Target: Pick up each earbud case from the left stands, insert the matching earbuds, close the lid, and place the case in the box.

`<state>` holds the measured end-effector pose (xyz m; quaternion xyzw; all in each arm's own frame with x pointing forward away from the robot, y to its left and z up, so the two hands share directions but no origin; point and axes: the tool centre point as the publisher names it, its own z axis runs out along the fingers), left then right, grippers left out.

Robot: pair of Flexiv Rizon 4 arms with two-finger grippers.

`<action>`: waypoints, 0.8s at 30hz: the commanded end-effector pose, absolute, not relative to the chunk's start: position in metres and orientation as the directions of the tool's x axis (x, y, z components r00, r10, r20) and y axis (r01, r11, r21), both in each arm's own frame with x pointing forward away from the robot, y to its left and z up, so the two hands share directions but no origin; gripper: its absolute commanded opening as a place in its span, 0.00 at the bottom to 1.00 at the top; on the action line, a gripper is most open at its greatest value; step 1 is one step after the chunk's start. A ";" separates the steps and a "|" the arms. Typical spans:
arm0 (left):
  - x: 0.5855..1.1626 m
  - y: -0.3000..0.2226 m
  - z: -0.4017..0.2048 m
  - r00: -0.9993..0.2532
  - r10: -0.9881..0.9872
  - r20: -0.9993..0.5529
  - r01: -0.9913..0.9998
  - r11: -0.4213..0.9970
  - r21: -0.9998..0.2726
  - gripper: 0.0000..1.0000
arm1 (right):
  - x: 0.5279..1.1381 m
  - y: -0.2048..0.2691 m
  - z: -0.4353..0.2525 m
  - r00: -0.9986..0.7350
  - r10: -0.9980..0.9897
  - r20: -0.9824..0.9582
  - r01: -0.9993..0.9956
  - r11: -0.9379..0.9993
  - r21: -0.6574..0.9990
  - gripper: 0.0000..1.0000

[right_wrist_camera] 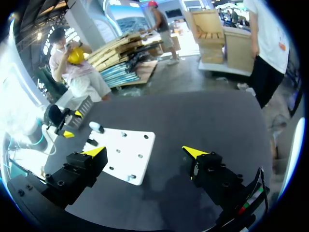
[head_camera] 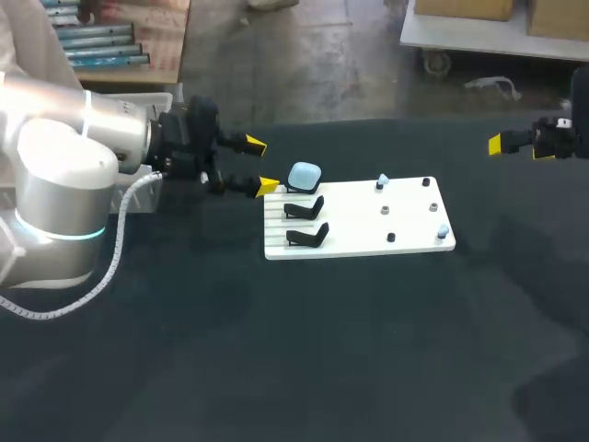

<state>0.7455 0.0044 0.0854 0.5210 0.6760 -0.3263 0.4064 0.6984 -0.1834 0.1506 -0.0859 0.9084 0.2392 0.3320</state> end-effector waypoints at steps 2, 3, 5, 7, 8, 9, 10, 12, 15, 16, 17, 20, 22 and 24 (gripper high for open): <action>0.746 0.004 0.083 -0.079 0.433 -0.898 0.978 0.208 0.014 1.00 | 0.699 -0.184 0.150 -0.765 0.002 -0.644 -0.317 0.870 0.379 1.00; 0.748 0.003 0.083 -0.075 0.441 -0.894 0.982 0.189 0.011 1.00 | 0.699 -0.184 0.150 -0.765 0.002 -0.644 -0.317 0.870 0.379 1.00; 0.752 0.002 0.080 -0.047 0.444 -0.895 0.989 0.148 0.021 1.00 | 0.699 -0.184 0.150 -0.765 0.002 -0.644 -0.317 0.870 0.379 1.00; 0.754 0.000 0.078 -0.046 0.448 -0.893 0.991 0.134 0.016 1.00 | 0.699 -0.184 0.150 -0.765 0.002 -0.644 -0.317 0.870 0.379 1.00; 0.756 0.000 0.077 -0.048 0.449 -0.892 0.992 0.128 0.011 1.00 | 0.699 -0.184 0.150 -0.765 0.002 -0.644 -0.317 0.870 0.379 1.00; 0.757 -0.001 0.075 -0.050 0.453 -0.890 0.992 0.126 0.009 1.00 | 0.699 -0.184 0.150 -0.765 0.002 -0.644 -0.317 0.870 0.379 1.00; 0.759 -0.002 0.074 -0.050 0.454 -0.890 0.992 0.126 0.009 1.00 | 0.699 -0.184 0.150 -0.765 0.002 -0.644 -0.317 0.870 0.379 1.00; 0.762 -0.003 0.069 -0.055 0.467 -0.883 0.991 0.134 0.009 1.00 | 0.699 -0.184 0.150 -0.765 0.002 -0.644 -0.317 0.870 0.379 1.00; 0.765 -0.006 0.065 -0.062 0.475 -0.878 0.990 0.141 0.006 1.00 | 0.699 -0.184 0.150 -0.765 0.002 -0.644 -0.317 0.870 0.379 1.00; 0.765 -0.007 0.065 -0.060 0.473 -0.879 0.990 0.144 0.010 1.00 | 0.699 -0.184 0.150 -0.765 0.002 -0.644 -0.317 0.870 0.379 1.00; 0.766 -0.008 0.064 -0.061 0.473 -0.879 0.990 0.144 0.009 1.00 | 0.699 -0.184 0.150 -0.765 0.002 -0.644 -0.317 0.870 0.379 1.00; 0.767 -0.009 0.061 -0.065 0.472 -0.879 0.989 0.148 0.007 1.00 | 0.699 -0.184 0.150 -0.765 0.002 -0.644 -0.317 0.870 0.379 1.00; 0.767 -0.010 0.061 -0.064 0.470 -0.881 0.988 0.155 0.011 1.00 | 0.699 -0.184 0.150 -0.765 0.002 -0.644 -0.317 0.870 0.379 1.00; 0.768 -0.011 0.061 -0.060 0.464 -0.884 0.988 0.156 0.016 1.00 | 0.699 -0.184 0.150 -0.765 0.002 -0.644 -0.317 0.870 0.379 1.00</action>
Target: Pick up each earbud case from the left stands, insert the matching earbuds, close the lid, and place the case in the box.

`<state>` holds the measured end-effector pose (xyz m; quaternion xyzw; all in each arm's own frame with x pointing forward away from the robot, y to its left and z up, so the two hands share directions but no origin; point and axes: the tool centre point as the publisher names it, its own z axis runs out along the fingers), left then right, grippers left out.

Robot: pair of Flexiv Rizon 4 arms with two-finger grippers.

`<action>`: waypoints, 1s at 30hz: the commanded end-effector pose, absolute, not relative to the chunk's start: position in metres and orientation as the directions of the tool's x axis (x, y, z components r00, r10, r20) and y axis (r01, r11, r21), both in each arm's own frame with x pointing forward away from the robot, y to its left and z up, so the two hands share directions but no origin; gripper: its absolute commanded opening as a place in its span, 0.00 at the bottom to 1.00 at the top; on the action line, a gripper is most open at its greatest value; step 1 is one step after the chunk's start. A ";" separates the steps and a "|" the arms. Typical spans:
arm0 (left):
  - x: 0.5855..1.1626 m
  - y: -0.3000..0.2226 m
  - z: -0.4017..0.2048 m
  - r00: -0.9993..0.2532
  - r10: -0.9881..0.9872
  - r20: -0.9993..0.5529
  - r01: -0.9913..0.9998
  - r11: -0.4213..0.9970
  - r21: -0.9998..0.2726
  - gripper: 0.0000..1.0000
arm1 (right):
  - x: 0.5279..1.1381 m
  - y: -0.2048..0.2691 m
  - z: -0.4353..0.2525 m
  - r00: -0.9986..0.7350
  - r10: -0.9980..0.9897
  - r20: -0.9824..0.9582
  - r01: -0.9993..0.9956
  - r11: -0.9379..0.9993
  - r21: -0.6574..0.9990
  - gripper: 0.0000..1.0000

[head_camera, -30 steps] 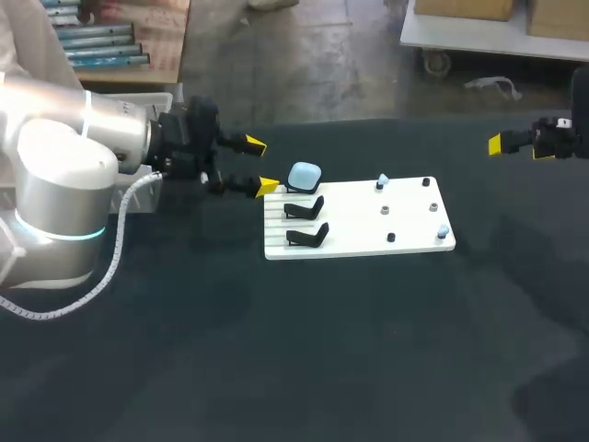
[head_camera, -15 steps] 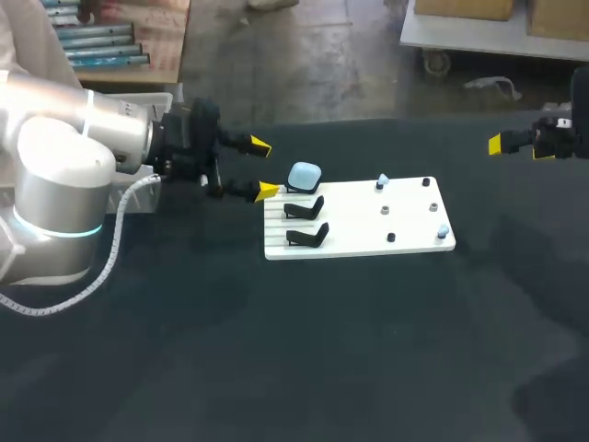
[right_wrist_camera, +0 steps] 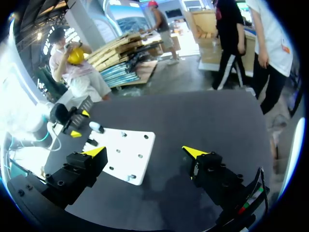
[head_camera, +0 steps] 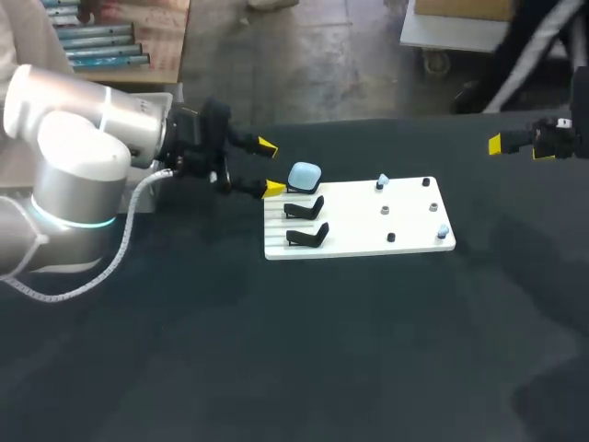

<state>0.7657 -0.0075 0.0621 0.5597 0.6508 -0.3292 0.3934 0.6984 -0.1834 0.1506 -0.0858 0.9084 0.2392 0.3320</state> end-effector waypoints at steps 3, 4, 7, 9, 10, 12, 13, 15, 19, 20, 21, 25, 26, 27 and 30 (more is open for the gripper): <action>0.769 -0.015 0.059 -0.054 0.460 -0.886 0.988 0.153 0.019 1.00 | 0.699 -0.184 0.150 -0.765 0.002 -0.644 -0.317 0.870 0.379 1.00; 0.770 -0.017 0.058 -0.054 0.460 -0.886 0.988 0.152 0.019 1.00 | 0.699 -0.184 0.150 -0.765 0.002 -0.644 -0.317 0.870 0.379 1.00; 0.773 -0.021 0.055 -0.050 0.457 -0.888 0.989 0.148 0.020 1.00 | 0.699 -0.184 0.150 -0.765 0.002 -0.644 -0.317 0.870 0.379 1.00; 0.774 -0.024 0.053 -0.048 0.456 -0.889 0.990 0.142 0.019 1.00 | 0.699 -0.184 0.150 -0.765 0.002 -0.644 -0.317 0.870 0.379 1.00; 0.775 -0.025 0.051 -0.047 0.456 -0.889 0.990 0.139 0.019 1.00 | 0.699 -0.184 0.150 -0.765 0.002 -0.644 -0.317 0.870 0.379 1.00; 0.777 -0.028 0.049 -0.046 0.454 -0.890 0.991 0.136 0.018 1.00 | 0.699 -0.184 0.150 -0.765 0.002 -0.644 -0.317 0.870 0.379 1.00; 0.778 -0.029 0.048 -0.047 0.453 -0.890 0.991 0.132 0.015 1.00 | 0.699 -0.184 0.150 -0.765 0.002 -0.644 -0.317 0.870 0.379 1.00; 0.779 -0.031 0.045 -0.050 0.447 -0.893 0.992 0.123 0.006 1.00 | 0.699 -0.184 0.150 -0.765 0.002 -0.644 -0.317 0.870 0.379 1.00; 0.782 -0.034 0.042 -0.051 0.438 -0.898 0.994 0.110 -0.002 1.00 | 0.699 -0.184 0.150 -0.765 0.002 -0.644 -0.317 0.870 0.379 1.00; 0.782 -0.035 0.041 -0.053 0.435 -0.899 0.994 0.109 -0.006 1.00 | 0.699 -0.184 0.150 -0.765 0.002 -0.644 -0.317 0.870 0.379 1.00; 0.783 -0.035 0.040 -0.054 0.431 -0.901 0.994 0.105 -0.009 1.00 | 0.699 -0.184 0.150 -0.765 0.002 -0.644 -0.317 0.870 0.379 1.00; 0.785 -0.038 0.037 -0.064 0.410 -0.910 0.995 0.092 -0.028 0.98 | 0.699 -0.184 0.150 -0.765 0.002 -0.644 -0.317 0.870 0.379 1.00; 0.785 -0.039 0.036 -0.066 0.410 -0.910 0.995 0.091 -0.031 0.99 | 0.699 -0.184 0.150 -0.765 0.002 -0.644 -0.317 0.870 0.379 1.00; 0.785 -0.039 0.035 -0.068 0.406 -0.911 0.995 0.089 -0.035 0.98 | 0.699 -0.184 0.150 -0.765 0.002 -0.644 -0.317 0.870 0.379 1.00; 0.785 -0.041 0.033 -0.070 0.403 -0.913 0.996 0.087 -0.038 0.98 | 0.699 -0.184 0.150 -0.765 0.002 -0.644 -0.317 0.870 0.379 1.00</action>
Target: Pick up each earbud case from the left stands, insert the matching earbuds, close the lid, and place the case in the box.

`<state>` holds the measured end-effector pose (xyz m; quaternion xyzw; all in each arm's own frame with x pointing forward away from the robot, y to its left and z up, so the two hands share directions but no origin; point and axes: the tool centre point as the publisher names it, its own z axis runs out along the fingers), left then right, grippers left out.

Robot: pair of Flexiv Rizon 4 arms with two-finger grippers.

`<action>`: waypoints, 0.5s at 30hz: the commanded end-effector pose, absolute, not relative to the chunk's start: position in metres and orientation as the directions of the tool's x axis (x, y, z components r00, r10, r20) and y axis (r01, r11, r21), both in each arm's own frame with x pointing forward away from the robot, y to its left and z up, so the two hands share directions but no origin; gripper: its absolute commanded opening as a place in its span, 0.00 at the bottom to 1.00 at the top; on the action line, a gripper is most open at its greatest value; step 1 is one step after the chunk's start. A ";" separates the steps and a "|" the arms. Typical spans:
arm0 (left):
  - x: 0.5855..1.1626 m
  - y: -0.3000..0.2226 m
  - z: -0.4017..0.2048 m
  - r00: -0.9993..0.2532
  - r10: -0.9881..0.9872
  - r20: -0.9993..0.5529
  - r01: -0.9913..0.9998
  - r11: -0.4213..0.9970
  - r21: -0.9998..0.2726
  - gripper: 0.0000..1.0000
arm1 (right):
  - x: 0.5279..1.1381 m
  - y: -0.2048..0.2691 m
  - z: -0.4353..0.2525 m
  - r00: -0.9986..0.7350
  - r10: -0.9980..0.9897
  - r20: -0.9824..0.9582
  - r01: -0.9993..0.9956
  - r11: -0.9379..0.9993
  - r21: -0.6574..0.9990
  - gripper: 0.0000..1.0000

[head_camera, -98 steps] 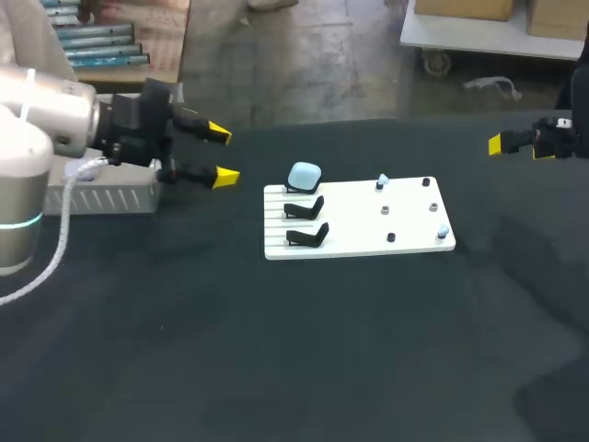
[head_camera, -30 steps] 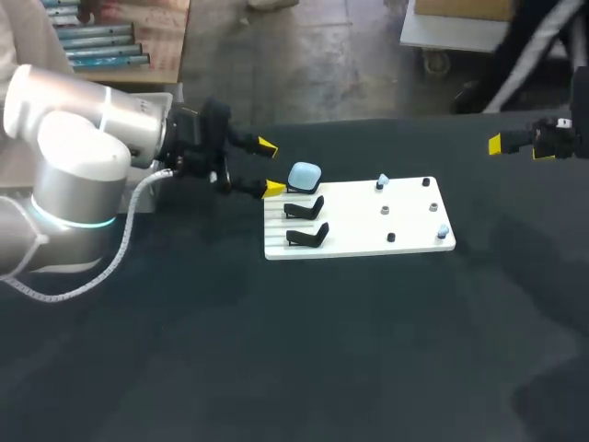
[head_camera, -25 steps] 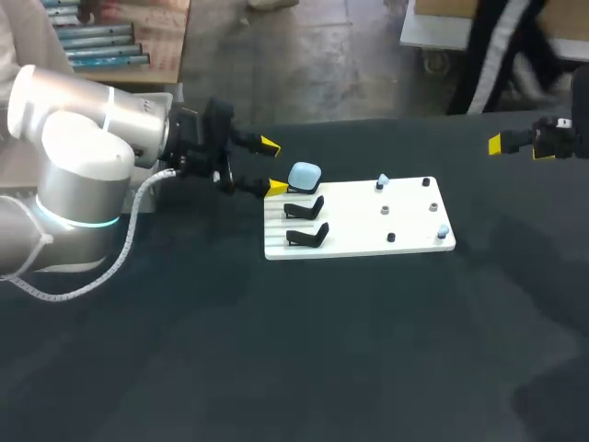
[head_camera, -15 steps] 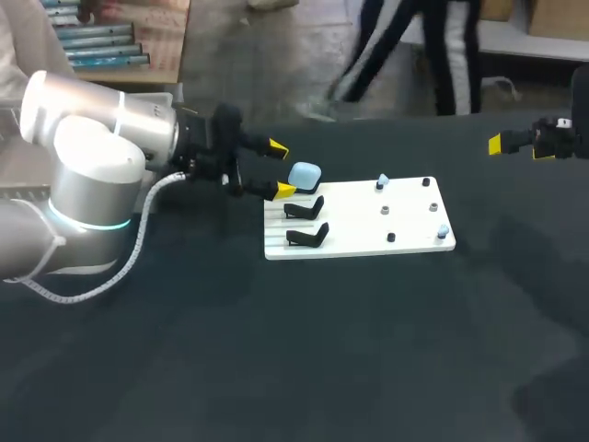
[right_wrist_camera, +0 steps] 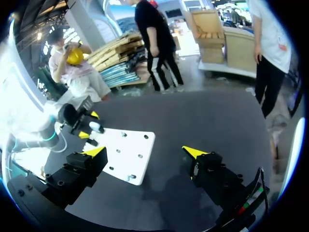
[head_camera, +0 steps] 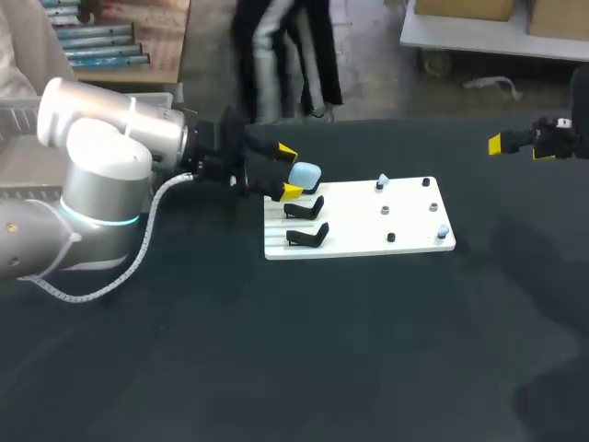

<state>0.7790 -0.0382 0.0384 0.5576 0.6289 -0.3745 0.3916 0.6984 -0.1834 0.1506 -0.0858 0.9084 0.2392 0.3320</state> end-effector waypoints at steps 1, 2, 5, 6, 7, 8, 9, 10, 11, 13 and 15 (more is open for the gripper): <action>0.786 -0.041 0.033 -0.071 0.402 -0.913 0.995 0.086 -0.039 0.98 | 0.699 -0.184 0.150 -0.765 0.002 -0.644 -0.317 0.870 0.379 1.00; 0.786 -0.041 0.031 -0.073 0.399 -0.914 0.996 0.084 -0.043 0.98 | 0.699 -0.184 0.150 -0.765 0.002 -0.644 -0.317 0.870 0.379 1.00; 0.787 -0.042 0.029 -0.079 0.396 -0.915 0.996 0.079 -0.052 0.96 | 0.699 -0.184 0.150 -0.765 0.002 -0.644 -0.317 0.870 0.379 1.00; 0.787 -0.043 0.028 -0.080 0.395 -0.915 0.996 0.077 -0.054 0.95 | 0.699 -0.184 0.150 -0.765 0.002 -0.644 -0.317 0.870 0.379 1.00; 0.787 -0.043 0.028 -0.080 0.395 -0.915 0.996 0.077 -0.054 0.92 | 0.699 -0.184 0.150 -0.765 0.002 -0.644 -0.317 0.870 0.379 1.00; 0.787 -0.044 0.027 -0.082 0.392 -0.916 0.996 0.074 -0.058 0.90 | 0.699 -0.184 0.150 -0.765 0.002 -0.644 -0.317 0.870 0.379 1.00; 0.787 -0.044 0.027 -0.083 0.392 -0.916 0.996 0.074 -0.058 0.83 | 0.699 -0.184 0.150 -0.765 0.002 -0.644 -0.317 0.870 0.379 1.00; 0.787 -0.045 0.026 -0.083 0.392 -0.916 0.996 0.073 -0.059 0.78 | 0.699 -0.184 0.150 -0.765 0.002 -0.644 -0.317 0.870 0.379 1.00; 0.787 -0.045 0.026 -0.084 0.390 -0.917 0.996 0.072 -0.060 0.77 | 0.699 -0.184 0.150 -0.765 0.002 -0.644 -0.317 0.870 0.379 1.00; 0.787 -0.046 0.026 -0.084 0.388 -0.918 0.996 0.070 -0.062 0.79 | 0.699 -0.184 0.150 -0.765 0.002 -0.644 -0.317 0.870 0.379 1.00; 0.787 -0.046 0.025 -0.084 0.385 -0.919 0.996 0.066 -0.064 0.77 | 0.699 -0.184 0.150 -0.765 0.002 -0.644 -0.317 0.870 0.379 1.00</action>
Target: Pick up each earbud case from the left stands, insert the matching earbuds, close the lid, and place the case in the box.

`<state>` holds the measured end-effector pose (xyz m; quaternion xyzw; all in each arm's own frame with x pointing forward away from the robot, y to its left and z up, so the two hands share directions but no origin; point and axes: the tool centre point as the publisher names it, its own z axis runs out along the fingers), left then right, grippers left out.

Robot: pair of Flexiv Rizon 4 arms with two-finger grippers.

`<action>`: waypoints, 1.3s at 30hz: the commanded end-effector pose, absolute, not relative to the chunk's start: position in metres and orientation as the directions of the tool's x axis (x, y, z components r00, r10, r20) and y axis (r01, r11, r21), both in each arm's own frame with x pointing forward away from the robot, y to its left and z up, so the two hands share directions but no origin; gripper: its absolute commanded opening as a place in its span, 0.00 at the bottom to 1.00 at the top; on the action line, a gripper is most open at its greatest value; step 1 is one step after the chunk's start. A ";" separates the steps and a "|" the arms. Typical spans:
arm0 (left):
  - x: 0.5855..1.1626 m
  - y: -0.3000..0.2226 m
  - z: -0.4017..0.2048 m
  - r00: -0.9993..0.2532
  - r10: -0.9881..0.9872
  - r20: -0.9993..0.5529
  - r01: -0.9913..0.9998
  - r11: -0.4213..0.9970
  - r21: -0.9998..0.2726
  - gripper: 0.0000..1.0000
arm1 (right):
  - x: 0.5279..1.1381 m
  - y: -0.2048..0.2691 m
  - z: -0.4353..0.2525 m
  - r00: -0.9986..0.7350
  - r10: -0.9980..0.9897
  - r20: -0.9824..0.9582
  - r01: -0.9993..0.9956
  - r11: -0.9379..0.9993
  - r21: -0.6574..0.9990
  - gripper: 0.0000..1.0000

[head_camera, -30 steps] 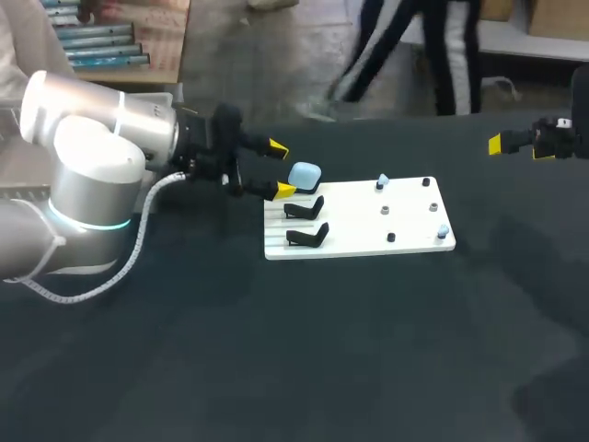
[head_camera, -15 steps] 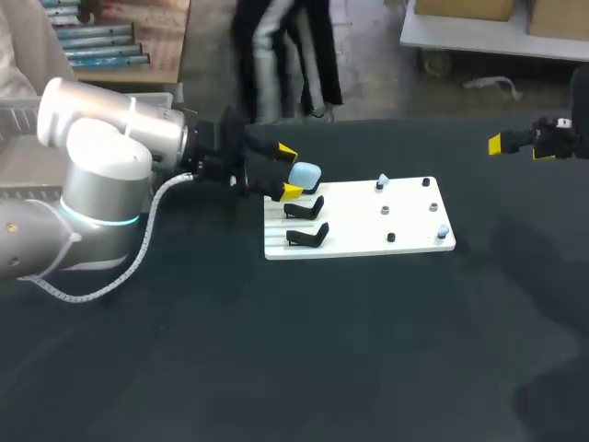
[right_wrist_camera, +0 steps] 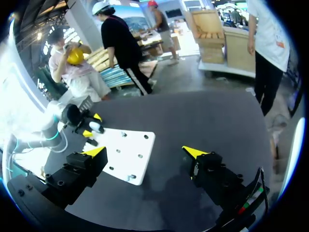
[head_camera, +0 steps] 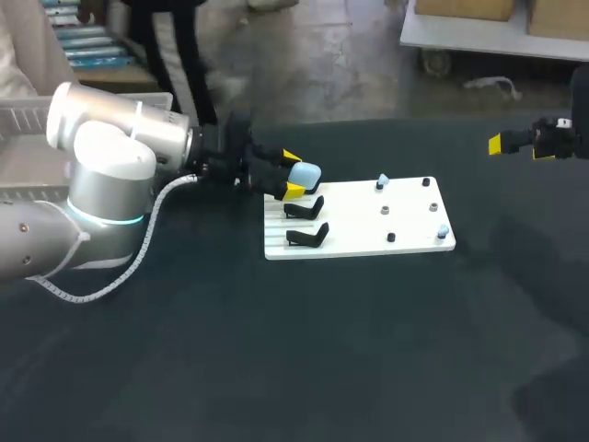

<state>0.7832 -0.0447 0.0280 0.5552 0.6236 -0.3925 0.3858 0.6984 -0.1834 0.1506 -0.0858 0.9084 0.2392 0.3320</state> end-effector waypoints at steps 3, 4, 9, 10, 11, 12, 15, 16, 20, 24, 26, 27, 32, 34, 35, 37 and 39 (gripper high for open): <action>0.788 -0.047 0.024 -0.089 0.377 -0.922 0.996 0.060 -0.071 0.73 | 0.699 -0.184 0.150 -0.765 0.002 -0.644 -0.317 0.870 0.379 1.00; 0.787 -0.048 0.024 -0.089 0.377 -0.922 0.996 0.060 -0.072 0.74 | 0.699 -0.184 0.150 -0.765 0.002 -0.644 -0.317 0.870 0.379 1.00; 0.787 -0.050 0.024 -0.088 0.372 -0.924 0.996 0.054 -0.073 0.74 | 0.699 -0.184 0.150 -0.765 0.002 -0.644 -0.317 0.870 0.379 1.00; 0.787 -0.051 0.024 -0.087 0.372 -0.924 0.996 0.053 -0.073 0.73 | 0.699 -0.184 0.150 -0.765 0.002 -0.644 -0.317 0.870 0.379 1.00; 0.787 -0.051 0.024 -0.087 0.371 -0.924 0.996 0.052 -0.072 0.74 | 0.699 -0.184 0.150 -0.765 0.002 -0.644 -0.317 0.870 0.379 1.00; 0.787 -0.052 0.024 -0.087 0.371 -0.925 0.996 0.051 -0.073 0.75 | 0.699 -0.184 0.150 -0.765 0.002 -0.644 -0.317 0.870 0.379 1.00; 0.786 -0.053 0.023 -0.087 0.371 -0.925 0.996 0.047 -0.074 0.72 | 0.699 -0.184 0.150 -0.765 0.002 -0.644 -0.317 0.870 0.379 1.00; 0.786 -0.053 0.023 -0.087 0.371 -0.925 0.996 0.047 -0.074 0.72 | 0.699 -0.184 0.150 -0.765 0.002 -0.644 -0.317 0.870 0.379 1.00; 0.786 -0.052 0.022 -0.089 0.370 -0.925 0.996 0.047 -0.077 0.70 | 0.699 -0.184 0.150 -0.765 0.002 -0.644 -0.317 0.870 0.379 1.00; 0.786 -0.052 0.022 -0.087 0.368 -0.926 0.996 0.045 -0.075 0.58 | 0.699 -0.184 0.150 -0.765 0.002 -0.644 -0.317 0.870 0.379 1.00; 0.786 -0.052 0.022 -0.087 0.366 -0.926 0.996 0.046 -0.076 0.56 | 0.699 -0.184 0.150 -0.765 0.002 -0.644 -0.317 0.870 0.379 1.00; 0.786 -0.052 0.022 -0.088 0.366 -0.927 0.996 0.046 -0.076 0.55 | 0.699 -0.184 0.150 -0.765 0.002 -0.644 -0.317 0.870 0.379 1.00; 0.784 -0.052 0.020 -0.092 0.365 -0.927 0.996 0.045 -0.081 0.55 | 0.699 -0.184 0.150 -0.765 0.002 -0.644 -0.317 0.870 0.379 1.00; 0.783 -0.052 0.020 -0.091 0.365 -0.927 0.996 0.044 -0.081 0.55 | 0.699 -0.184 0.150 -0.765 0.002 -0.644 -0.317 0.870 0.379 1.00; 0.783 -0.052 0.020 -0.091 0.366 -0.926 0.996 0.043 -0.081 0.55 | 0.699 -0.184 0.150 -0.765 0.002 -0.644 -0.317 0.870 0.379 1.00; 0.783 -0.053 0.020 -0.090 0.366 -0.926 0.996 0.040 -0.081 0.50 | 0.699 -0.184 0.150 -0.765 0.002 -0.644 -0.317 0.870 0.379 1.00; 0.782 -0.053 0.020 -0.089 0.366 -0.926 0.996 0.039 -0.080 0.50 | 0.699 -0.184 0.150 -0.765 0.002 -0.644 -0.317 0.870 0.379 1.00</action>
